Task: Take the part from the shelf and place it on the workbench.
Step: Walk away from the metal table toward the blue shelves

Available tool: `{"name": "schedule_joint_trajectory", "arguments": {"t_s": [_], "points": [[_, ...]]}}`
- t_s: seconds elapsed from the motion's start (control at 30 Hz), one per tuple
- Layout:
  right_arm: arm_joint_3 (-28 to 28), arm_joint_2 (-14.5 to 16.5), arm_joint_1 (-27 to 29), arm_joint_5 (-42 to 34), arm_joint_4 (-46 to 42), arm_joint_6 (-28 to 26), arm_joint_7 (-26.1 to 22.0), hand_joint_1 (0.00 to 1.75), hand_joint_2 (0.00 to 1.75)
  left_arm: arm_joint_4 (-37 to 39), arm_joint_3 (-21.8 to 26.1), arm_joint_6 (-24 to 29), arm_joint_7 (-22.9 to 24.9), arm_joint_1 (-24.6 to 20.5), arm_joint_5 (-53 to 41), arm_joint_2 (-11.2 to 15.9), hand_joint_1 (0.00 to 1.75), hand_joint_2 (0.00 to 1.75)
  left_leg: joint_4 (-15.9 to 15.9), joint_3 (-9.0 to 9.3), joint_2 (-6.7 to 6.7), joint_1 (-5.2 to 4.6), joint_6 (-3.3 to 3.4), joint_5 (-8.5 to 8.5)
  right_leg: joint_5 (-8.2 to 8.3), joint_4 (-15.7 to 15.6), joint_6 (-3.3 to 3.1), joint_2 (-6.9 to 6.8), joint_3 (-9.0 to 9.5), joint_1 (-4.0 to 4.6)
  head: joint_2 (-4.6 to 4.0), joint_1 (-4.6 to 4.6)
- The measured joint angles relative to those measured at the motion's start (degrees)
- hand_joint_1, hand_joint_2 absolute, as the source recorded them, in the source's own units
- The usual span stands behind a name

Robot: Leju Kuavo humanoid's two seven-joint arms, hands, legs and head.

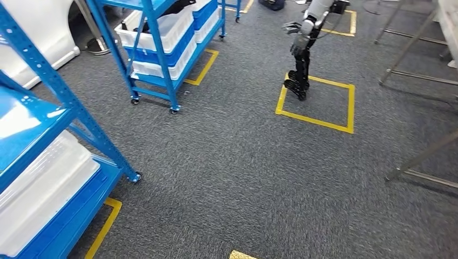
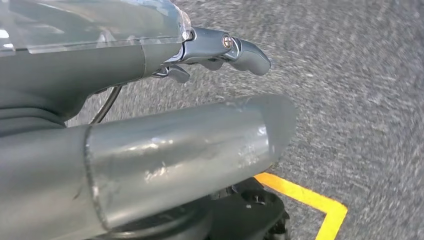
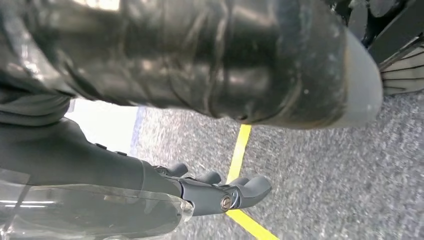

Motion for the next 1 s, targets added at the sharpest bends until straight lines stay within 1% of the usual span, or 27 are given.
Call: {"name": "schedule_joint_trajectory", "arguments": {"t_s": [0.03, 0.07, 0.1, 0.13, 0.17, 0.2, 0.23, 0.27, 0.33, 0.37, 0.4, 0.43, 0.47, 0.5, 0.53, 0.57, 0.6, 0.63, 0.7, 0.73, 0.77, 0.83, 0.87, 0.9, 0.93, 0.97, 1.0], "points": [[0.0, -0.1, 0.0, 0.0, 0.0, 0.1, 0.0, 0.0, 0.0, 0.0, 0.0, 0.0, 0.0, 0.0, 0.0, 0.0, 0.0, 0.0, 0.2, -0.12, -0.69, -0.06, -0.19, -0.08, 1.41, -3.2, -0.22, 1.51, 1.24, -0.05, 0.0, -0.01], [0.0, -0.1, 0.0, 0.1, 0.0, 0.1, 0.1, 0.0, 0.0, 0.0, 0.0, 0.0, 0.1, -0.1, 0.0, 0.0, 0.0, 0.0, 0.4, -0.33, -1.32, -0.04, -0.45, -0.11, 2.13, -5.3, -0.38, 2.71, 2.03, -0.07, 0.0, 0.0], [0.0, -0.2, 0.0, 0.1, 0.0, 0.2, 0.1, 0.0, 0.0, 0.0, 0.0, 0.0, 0.1, -0.1, 0.0, 0.0, 0.0, 0.0, 0.5, -0.57, -1.87, 0.01, -0.8, -0.1, 2.23, -6.3, -0.51, 3.63, 2.37, -0.02, 0.0, 0.0], [0.0, -0.2, 0.0, 0.1, 0.0, 0.2, 0.1, 0.0, 0.0, 0.0, 0.0, 0.0, 0.2, -0.1, 0.0, 0.0, 0.0, 0.0, 0.5, -0.78, -2.43, 0.07, -1.22, -0.03, 2.14, -6.4, -0.61, 3.78, 2.41, 0.09, -0.01, 0.0], [0.0, -0.2, -0.1, 0.1, 0.0, 0.2, 0.2, 0.0, 0.0, 0.0, 0.0, 0.0, 0.2, 0.0, 0.0, 0.0, 0.0, 0.0, 0.4, -0.94, -3.04, 0.19, -1.66, 0.07, 2.22, -6.5, -0.82, 3.13, 2.49, 0.11, -0.01, 0.01], [0.0, -0.2, -0.2, 0.1, 0.0, 0.3, 0.2, 0.0, 0.0, 0.0, 0.0, 0.0, 0.2, 0.1, 0.1, 0.0, 0.0, 0.0, 0.6, -1.07, -2.95, 0.23, -2.02, -0.06, 2.33, -6.8, -1.14, 2.4, 2.67, 0.07, -0.01, 0.0], [0.0, -0.3, -0.2, 0.1, 0.0, 0.3, 0.3, 0.0, 0.0, 0.0, 0.0, 0.0, 0.2, 0.2, 0.1, 0.0, 0.0, 0.0, 1.4, -1.5, -1.98, 0.21, -2.3, -0.68, 2.44, -7.2, -1.59, 1.64, 2.87, -0.04, -0.01, -0.08], [0.0, -0.3, -0.2, 0.1, 0.0, 0.3, 0.3, 0.0, 0.0, 0.0, 0.0, 0.0, 0.2, 0.2, 0.1, 0.1, 0.0, 0.0, 3.4, -2.48, -0.47, 0.18, -2.54, -1.97, 2.54, -7.5, -2.02, 0.76, 3.01, -0.15, 0.0, -0.15], [0.0, -0.3, 0.0, 0.1, 0.0, 0.5, 0.3, 0.0, 0.0, 0.0, 0.0, 0.0, 0.2, 0.0, 0.1, 0.1, 0.0, 0.0, 10.4, -5.86, 2.73, 0.24, -2.94, -5.8, 2.51, -7.6, -2.55, -0.97, 3.07, 0.01, 0.0, -0.29], [0.0, -0.3, 0.1, 0.1, 0.0, 0.5, 0.3, 0.0, 0.0, 0.0, 0.0, -0.1, 0.2, 0.0, 0.1, 0.1, 0.0, 0.0, 14.0, -7.6, 3.37, 0.31, -3.14, -7.37, 2.45, -7.6, -2.61, -1.79, 3.04, 0.12, 0.0, -0.28], [0.0, -0.3, 0.1, 0.1, 0.0, 0.6, 0.3, 0.0, 0.0, 0.0, 0.0, -0.1, 0.2, 0.0, 0.1, 0.1, 0.0, 0.0, 16.2, -8.62, 3.67, 0.35, -3.28, -7.95, 2.37, -7.6, -2.62, -2.66, 3.06, 0.2, 0.0, -0.28], [0.0, -0.3, 0.1, 0.1, 0.0, 0.7, 0.4, 0.0, 0.0, 0.0, 0.0, -0.1, 0.3, 0.0, 0.1, 0.1, 0.0, 0.0, 16.4, -8.56, 3.86, 0.36, -3.32, -7.42, 2.29, -7.6, -2.58, -3.48, 3.13, 0.24, 0.0, -0.28], [0.0, -0.3, 0.0, 0.2, 0.0, 0.8, 0.4, 0.0, 0.0, 0.0, 0.0, -0.1, 0.3, 0.1, 0.0, 0.1, 0.0, 0.0, 14.2, -7.3, 4.17, 0.34, -3.25, -5.92, 2.18, -7.6, -2.5, -4.25, 3.27, 0.27, 0.0, -0.29], [0.0, -0.3, 0.0, 0.2, 0.0, 1.0, 0.4, 0.0, 0.0, 0.0, 0.0, -0.1, 0.3, 0.2, 0.0, 0.1, 0.0, 0.0, 10.4, -5.11, 4.96, 0.28, -3.03, -3.88, 2.05, -7.6, -2.37, -5.03, 3.5, 0.32, 0.0, -0.29], [0.0, -0.3, 0.0, 0.3, 0.0, 1.1, 0.5, 0.0, 0.0, 0.0, 0.0, -0.2, 0.4, 0.2, 0.0, 0.1, 0.0, 0.0, 6.1, -2.76, 6.33, 0.05, -2.69, -2.31, 1.86, -7.5, -2.15, -5.7, 3.74, 0.46, 0.0, -0.29], [0.0, -0.3, 0.0, 0.3, 0.0, 1.2, 0.6, 0.0, 0.0, 0.0, 0.0, -0.2, 0.3, 0.0, 0.0, 0.1, 0.0, 0.0, 2.7, -0.95, 7.36, -0.17, -2.27, -1.23, 1.7, -7.5, -1.88, -6.29, 3.93, 0.59, 0.0, -0.27], [0.0, -0.3, -0.1, 0.4, 0.0, 1.2, 0.6, 0.0, 0.0, 0.0, 0.0, -0.2, 0.3, 0.0, 0.0, 0.1, 0.0, 0.0, 0.7, 0.06, 8.08, -0.4, -1.9, -0.77, 1.56, -7.5, -1.59, -6.86, 4.11, 0.71, 0.0, -0.26], [0.0, -0.3, -0.2, 0.4, 0.0, 1.2, 0.6, 0.0, 0.0, 0.0, 0.0, -0.2, 0.4, -0.1, 0.0, 0.1, 0.0, 0.0, 0.1, 0.24, 8.16, -0.61, -1.6, -0.82, 1.47, -7.5, -1.3, -7.41, 4.25, 0.8, -0.01, -0.26], [0.0, -0.3, -0.5, 0.5, 0.0, 1.3, 0.7, 0.0, 0.0, 0.0, 0.0, -0.2, 0.4, 0.2, 0.0, 0.1, 0.0, 0.0, -0.2, 0.2, 6.88, -0.46, -1.04, -0.51, 1.2, -7.5, -0.79, -8.06, 4.61, 0.76, -0.01, -0.27], [0.0, -0.4, -0.6, 0.5, 0.0, 1.3, 0.7, 0.0, 0.0, 0.0, 0.0, -0.2, 0.4, 0.3, 0.0, 0.1, 0.0, 0.0, -0.5, 0.34, 6.3, -0.27, -0.69, -0.29, 0.57, -6.8, -0.54, -7.22, 4.51, 0.69, -0.01, -0.25], [0.0, -0.4, -0.6, 0.5, 0.0, 1.4, 0.7, 0.0, 0.0, 0.0, 0.0, -0.2, 0.4, 0.3, 0.0, 0.1, 0.0, 0.0, -0.8, 0.51, 5.69, -0.08, -0.34, -0.05, -0.69, -5.1, -0.33, -5.77, 3.88, 0.61, -0.01, -0.24], [0.0, -0.5, -0.4, 0.5, 0.0, 1.4, 0.7, 0.0, 0.0, 0.0, 0.0, -0.3, 0.4, 0.2, 0.0, 0.1, 0.0, 0.0, -1.0, 0.54, 4.47, 0.07, 0.12, 0.21, -4.49, 1.5, -0.06, -2.39, 0.79, 0.45, 0.0, -0.2], [0.0, -0.5, -0.4, 0.5, 0.0, 1.4, 0.7, 0.0, 0.0, 0.0, 0.0, -0.3, 0.4, 0.1, 0.0, 0.1, 0.0, 0.0, -0.9, 0.45, 3.77, 0.04, 0.21, 0.24, -6.09, 5.3, 0.03, -1.6, -1.12, 0.42, 0.0, -0.21], [0.0, -0.5, -0.4, 0.5, 0.1, 1.4, 0.7, 0.0, 0.0, 0.0, 0.0, -0.3, 0.4, 0.1, 0.0, 0.1, 0.0, 0.0, -0.8, 0.41, 3.02, 0.02, 0.24, 0.22, -6.7, 7.9, 0.1, -1.3, -2.54, 0.41, 0.0, -0.2], [0.0, -0.6, -0.3, 0.5, 0.1, 1.4, 0.7, 0.0, 0.0, 0.0, 0.0, -0.3, 0.4, 0.2, 0.0, 0.1, 0.0, 0.0, -0.7, 0.41, 2.17, 0.01, 0.21, 0.18, -6.08, 8.6, 0.14, -1.17, -3.08, 0.38, 0.0, -0.2], [0.0, -0.6, -0.3, 0.5, 0.1, 1.4, 0.7, 0.0, 0.0, 0.0, 0.0, -0.3, 0.4, 0.2, 0.0, 0.1, 0.0, 0.0, -0.5, 0.44, 1.27, 0.03, 0.13, 0.1, -4.27, 6.9, 0.13, -1.0, -2.55, 0.31, 0.0, -0.2], [0.0, -0.6, -0.3, 0.5, 0.1, 1.4, 0.7, 0.0, 0.0, 0.0, 0.0, -0.3, 0.4, 0.2, 0.0, 0.1, 0.0, 0.0, -0.3, 0.48, 0.37, 0.05, -0.01, -0.02, -1.76, 3.5, 0.09, -0.43, -1.19, 0.18, 0.0, -0.2]]}}
